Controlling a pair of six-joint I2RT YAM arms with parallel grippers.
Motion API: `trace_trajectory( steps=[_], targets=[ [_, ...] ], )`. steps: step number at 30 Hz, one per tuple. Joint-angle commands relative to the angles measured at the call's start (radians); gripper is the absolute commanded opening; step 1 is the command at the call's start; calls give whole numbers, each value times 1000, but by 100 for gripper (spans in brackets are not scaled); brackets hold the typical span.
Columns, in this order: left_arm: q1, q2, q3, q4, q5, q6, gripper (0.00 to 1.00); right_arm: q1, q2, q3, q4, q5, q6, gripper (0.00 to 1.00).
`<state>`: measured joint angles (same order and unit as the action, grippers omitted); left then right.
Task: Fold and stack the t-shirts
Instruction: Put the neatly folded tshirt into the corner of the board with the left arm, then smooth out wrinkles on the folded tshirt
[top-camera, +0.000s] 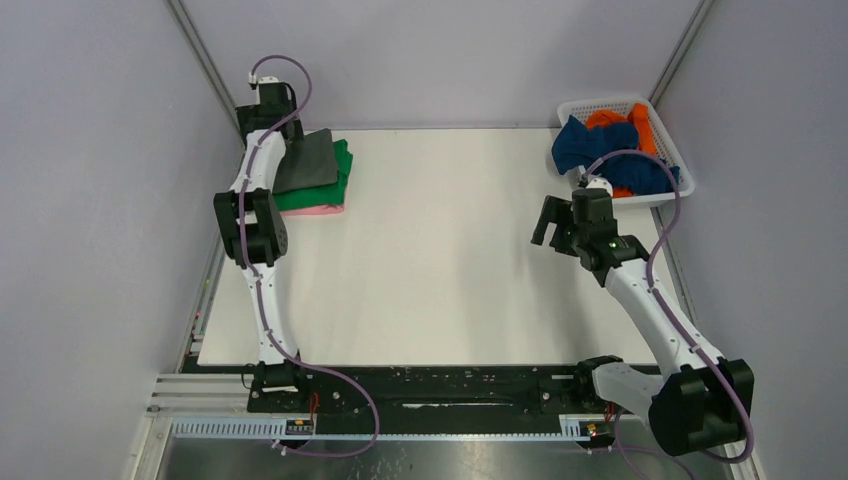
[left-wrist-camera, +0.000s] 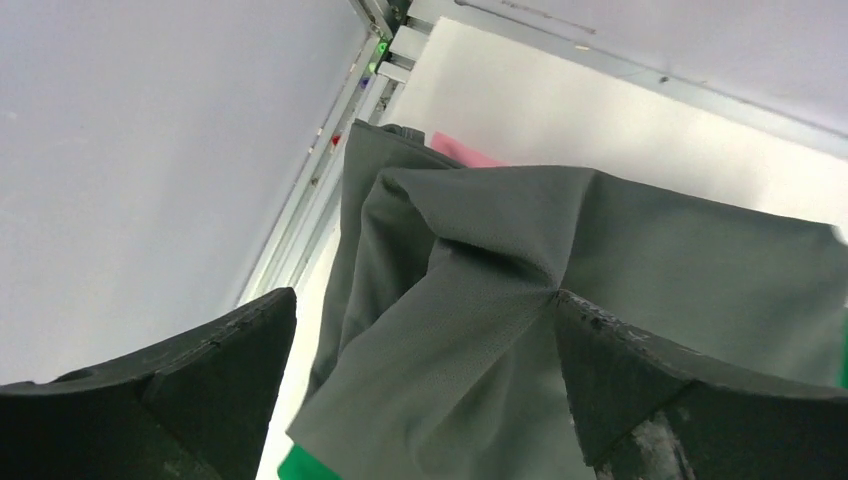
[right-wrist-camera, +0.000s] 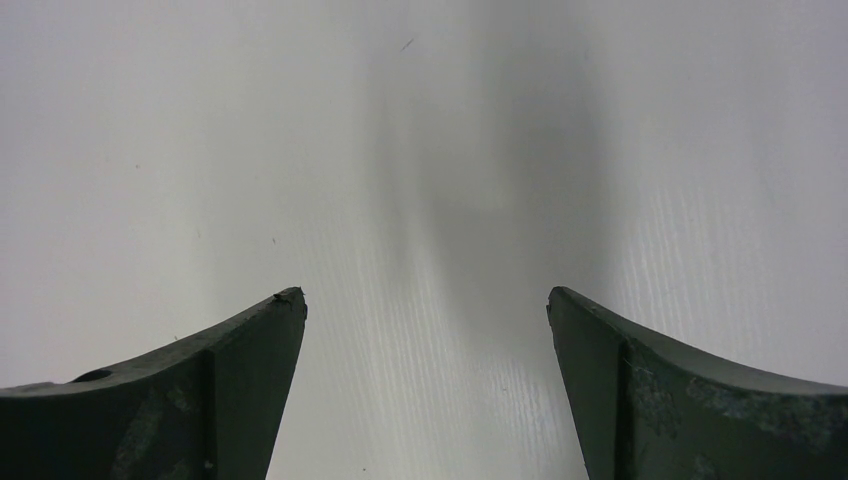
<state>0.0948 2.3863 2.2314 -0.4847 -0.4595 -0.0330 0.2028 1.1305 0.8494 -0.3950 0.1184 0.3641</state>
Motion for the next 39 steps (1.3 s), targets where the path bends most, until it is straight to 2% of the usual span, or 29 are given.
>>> trace_trajectory(
  steps=[1,5,7,9,11,14,21,29,32,36,39],
  targets=[
    [-5,-200,-42,33,54,-185,99,-2,-103,-5,34,83,9,100],
    [-7,-242,-70,54,-61,-214,99,-3,-156,-50,70,77,7,100],
    [-13,-247,-69,55,-149,-203,99,-3,-166,-64,73,77,6,99],
    [-15,-246,-68,70,-172,-168,99,-2,-167,-67,70,79,5,100],
    [-14,-246,-76,87,-82,-137,99,-3,-165,-70,74,78,4,100],
    [-13,-232,-88,103,167,-97,99,-3,-149,-68,89,73,9,100],
    [19,-85,-53,150,360,-143,99,-1,-104,-43,74,59,20,99],
    [68,68,0,196,396,-145,99,-2,-33,-5,68,71,37,99],
    [71,118,89,138,351,-163,99,-2,10,28,57,46,51,100],
    [77,88,23,195,288,-194,99,-2,42,57,51,26,56,100],
    [76,38,-42,254,383,-196,99,-2,44,60,62,24,49,100]
  ],
)
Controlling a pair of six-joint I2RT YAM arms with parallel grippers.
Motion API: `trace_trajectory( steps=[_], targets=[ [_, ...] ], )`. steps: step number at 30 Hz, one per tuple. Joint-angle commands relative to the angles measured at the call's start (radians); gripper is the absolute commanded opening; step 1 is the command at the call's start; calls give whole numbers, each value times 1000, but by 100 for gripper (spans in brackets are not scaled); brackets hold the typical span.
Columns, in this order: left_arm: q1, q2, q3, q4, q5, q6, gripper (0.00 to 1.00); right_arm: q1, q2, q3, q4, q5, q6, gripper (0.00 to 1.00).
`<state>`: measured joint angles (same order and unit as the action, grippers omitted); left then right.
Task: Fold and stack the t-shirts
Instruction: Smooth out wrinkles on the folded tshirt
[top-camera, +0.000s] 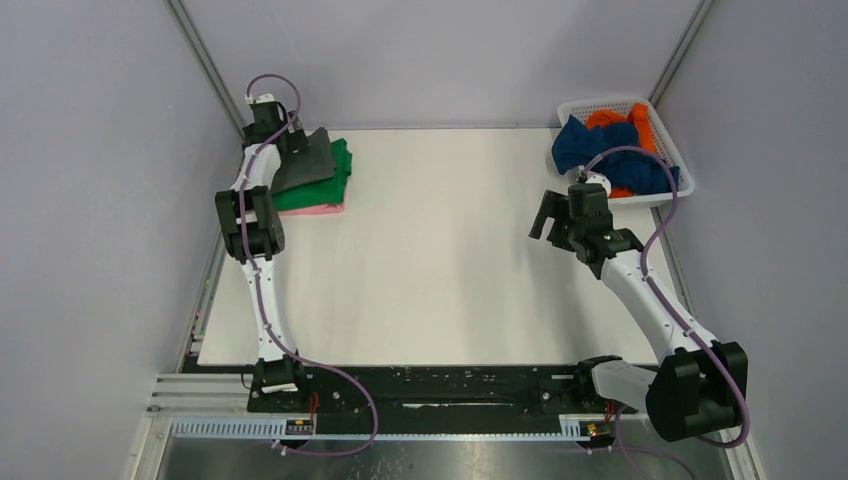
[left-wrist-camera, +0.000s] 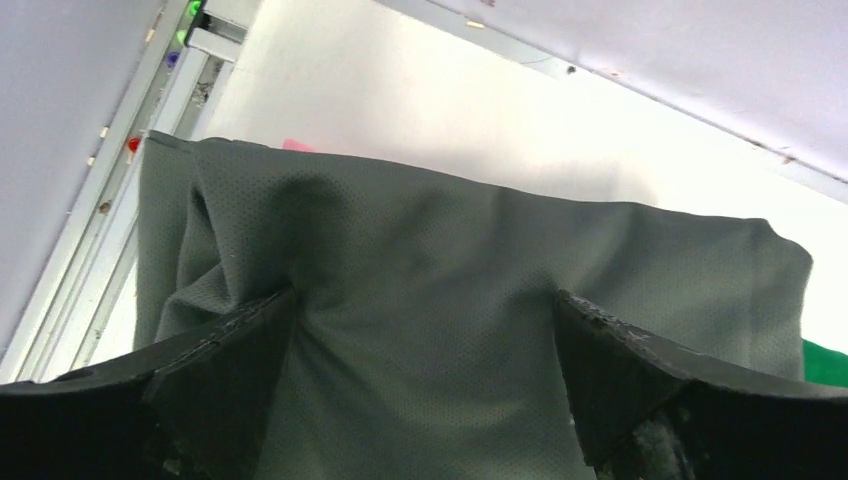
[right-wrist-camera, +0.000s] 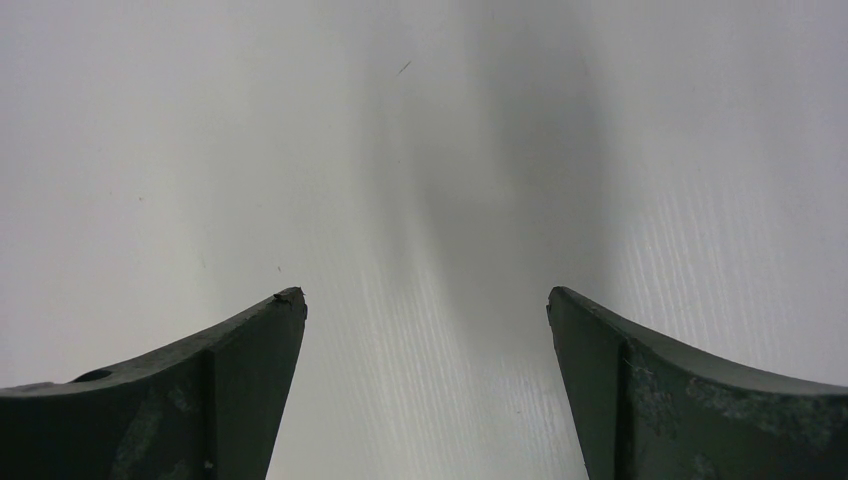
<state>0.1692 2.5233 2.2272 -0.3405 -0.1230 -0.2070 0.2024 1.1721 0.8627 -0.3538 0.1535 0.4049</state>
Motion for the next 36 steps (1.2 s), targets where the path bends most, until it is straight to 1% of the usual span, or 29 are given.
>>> trace_trajectory(
  steps=[1,5,12,16,19,21,23,25,28,32,36],
  targets=[
    [0,-108,-41,116,82,-29,99,-1,0,48,24,-12,5,99],
    [-10,-162,-39,136,177,-77,99,-1,-9,55,27,-17,-7,99],
    [-36,-291,-67,141,143,-112,99,-2,-66,25,32,-4,-27,100],
    [-39,-348,-90,109,145,-135,99,-2,-102,0,37,2,-37,99],
    [-47,-395,-129,72,204,-158,99,-1,-120,-19,45,7,-40,100],
    [-65,-430,-195,79,291,-178,99,-1,-123,-31,57,3,-40,99],
    [-93,-450,-252,82,343,-183,99,-2,-121,-32,62,-2,-40,100],
    [-126,-452,-278,45,365,-176,99,-2,-119,-32,64,-11,-43,100],
    [-162,-427,-303,-35,435,-184,99,-2,-121,-37,66,-12,-46,99],
    [-164,-387,-375,-56,418,-252,99,-3,-137,-62,74,-11,-53,99],
    [-164,-318,-367,-99,436,-283,99,-3,-161,-79,76,-9,-63,99]
  ],
)
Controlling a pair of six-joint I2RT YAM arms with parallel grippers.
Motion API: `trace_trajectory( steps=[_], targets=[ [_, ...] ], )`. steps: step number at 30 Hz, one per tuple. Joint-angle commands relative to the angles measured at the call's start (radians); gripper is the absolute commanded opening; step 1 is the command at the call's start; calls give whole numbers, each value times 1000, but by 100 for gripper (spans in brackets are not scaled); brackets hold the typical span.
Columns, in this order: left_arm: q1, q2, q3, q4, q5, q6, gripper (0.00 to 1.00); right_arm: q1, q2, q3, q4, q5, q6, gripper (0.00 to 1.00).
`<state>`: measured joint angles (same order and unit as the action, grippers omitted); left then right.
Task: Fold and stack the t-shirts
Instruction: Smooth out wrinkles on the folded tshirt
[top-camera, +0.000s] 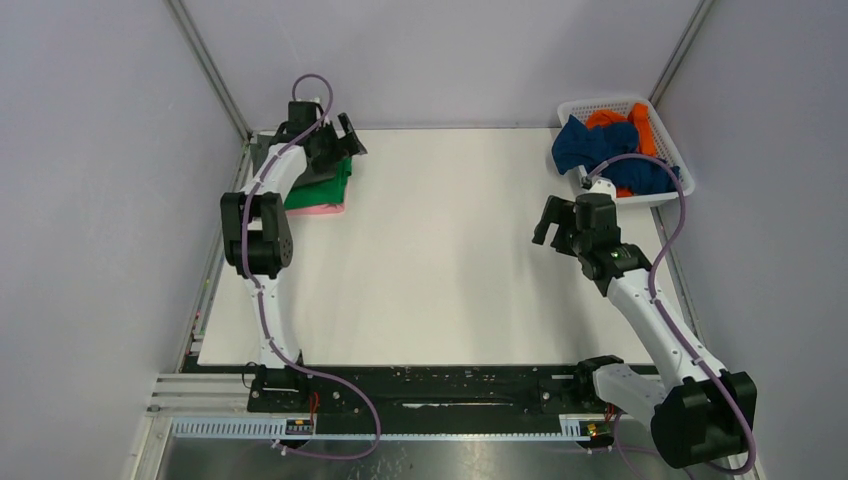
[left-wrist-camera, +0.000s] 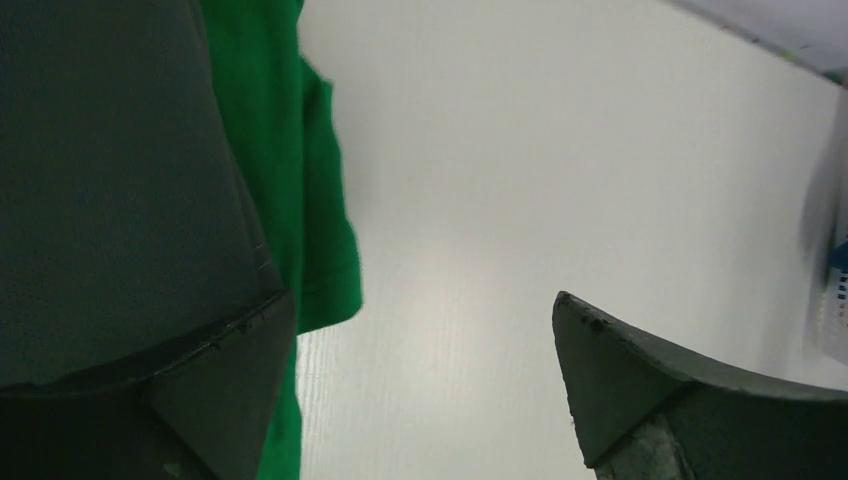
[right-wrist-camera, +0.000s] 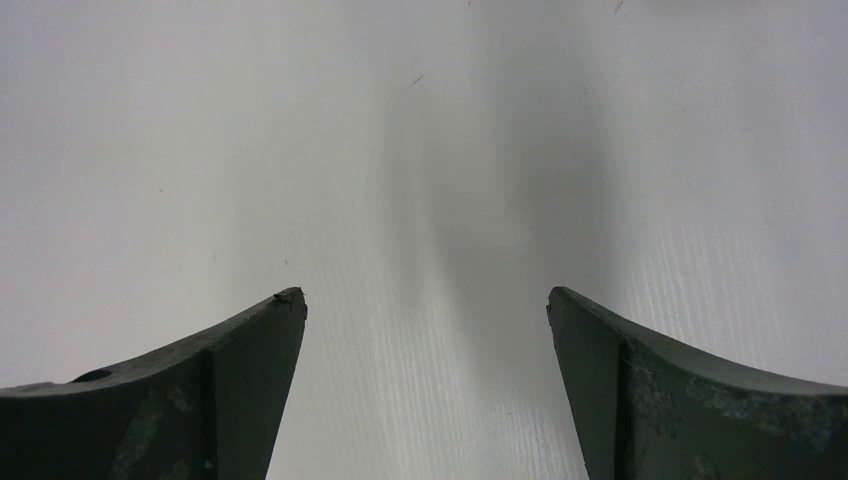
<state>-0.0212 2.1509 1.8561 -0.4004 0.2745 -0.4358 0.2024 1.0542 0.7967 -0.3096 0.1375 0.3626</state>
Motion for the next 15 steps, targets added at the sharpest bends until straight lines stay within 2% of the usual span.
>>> trace_trajectory(
  steps=[1,6,11,15],
  targets=[
    [26,66,5,-52,42,-54,99,-2,-50,-17,30,12,-23,99],
    [27,86,-47,-60,29,-63,99,-3,-83,-40,29,40,-34,99],
    [27,101,-98,-41,124,-77,99,-2,-82,-42,30,33,-36,100],
    [-17,81,-134,-40,122,-59,99,-3,-87,-42,32,40,-38,100]
  ],
)
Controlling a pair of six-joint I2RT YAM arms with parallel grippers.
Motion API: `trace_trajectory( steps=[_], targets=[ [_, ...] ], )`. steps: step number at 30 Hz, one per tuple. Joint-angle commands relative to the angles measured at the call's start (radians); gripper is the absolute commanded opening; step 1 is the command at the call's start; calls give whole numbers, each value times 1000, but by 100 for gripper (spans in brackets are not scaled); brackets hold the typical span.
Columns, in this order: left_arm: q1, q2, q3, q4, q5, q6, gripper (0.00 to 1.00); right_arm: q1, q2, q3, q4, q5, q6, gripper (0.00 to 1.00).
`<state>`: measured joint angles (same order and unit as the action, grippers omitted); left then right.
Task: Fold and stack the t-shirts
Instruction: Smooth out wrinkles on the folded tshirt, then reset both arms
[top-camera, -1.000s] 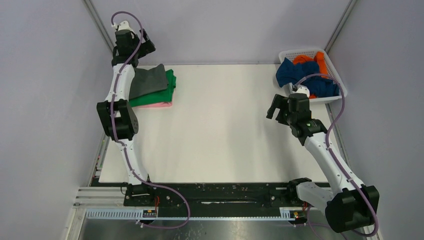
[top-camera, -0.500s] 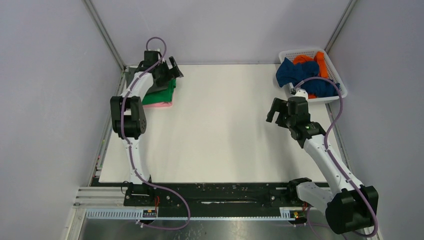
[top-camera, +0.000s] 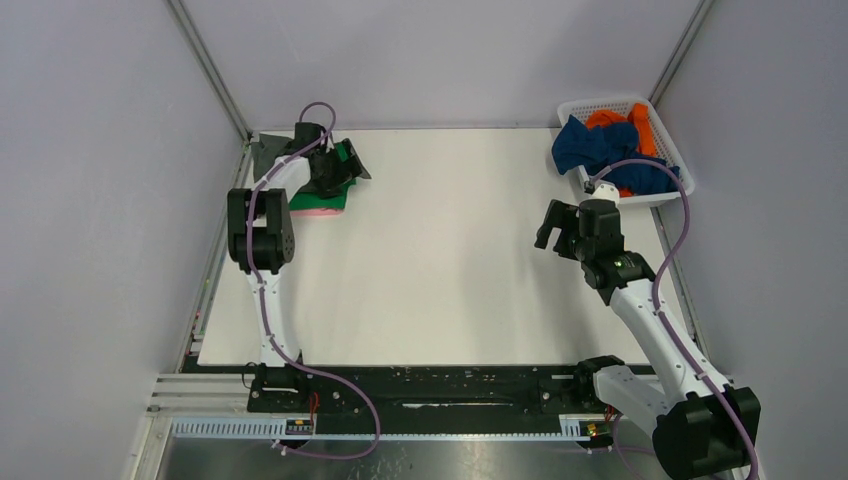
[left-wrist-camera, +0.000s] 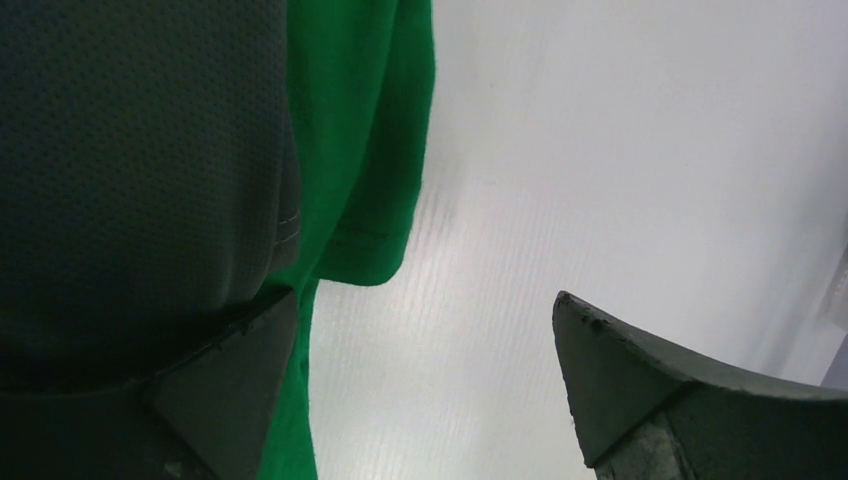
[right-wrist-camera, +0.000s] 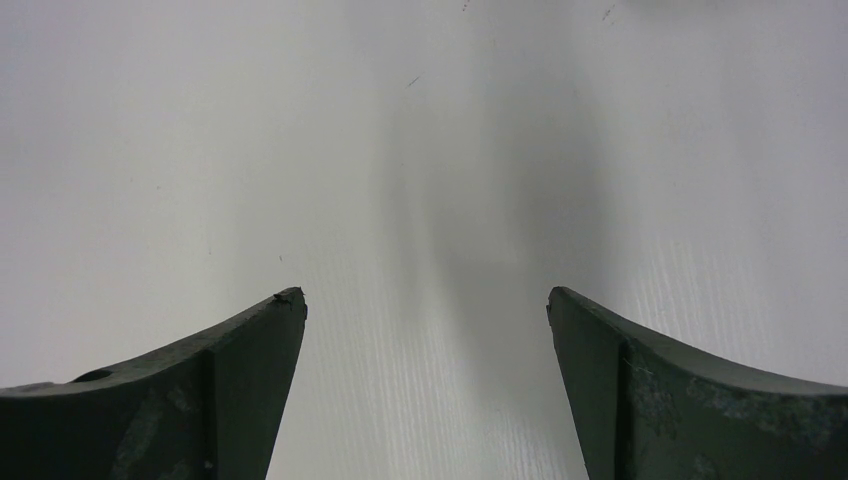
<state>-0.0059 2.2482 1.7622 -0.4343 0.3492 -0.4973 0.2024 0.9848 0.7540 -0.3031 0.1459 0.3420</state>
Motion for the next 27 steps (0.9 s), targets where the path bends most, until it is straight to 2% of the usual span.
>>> trace_trajectory(
  steps=[1,5,11,17,21,24,27],
  targets=[
    [-35,-27,-45,-6,42,6,99,-3,-20,2,24,39,-19,99],
    [-37,-127,-15,-53,-14,24,99,-3,-34,12,15,129,25,99],
    [-105,-462,-94,-65,-166,84,99,-3,-79,2,4,174,46,99],
    [-181,-838,-490,53,-290,31,99,-3,-113,8,-23,202,-3,100],
    [-210,-1012,-745,120,-344,-71,99,-3,-131,-18,5,214,-12,99],
    [-226,-1097,-857,132,-383,-105,99,-3,-134,-38,36,204,-15,100],
    [-229,-1144,-908,136,-397,-109,99,-3,-116,-31,45,202,-17,100]
  ],
)
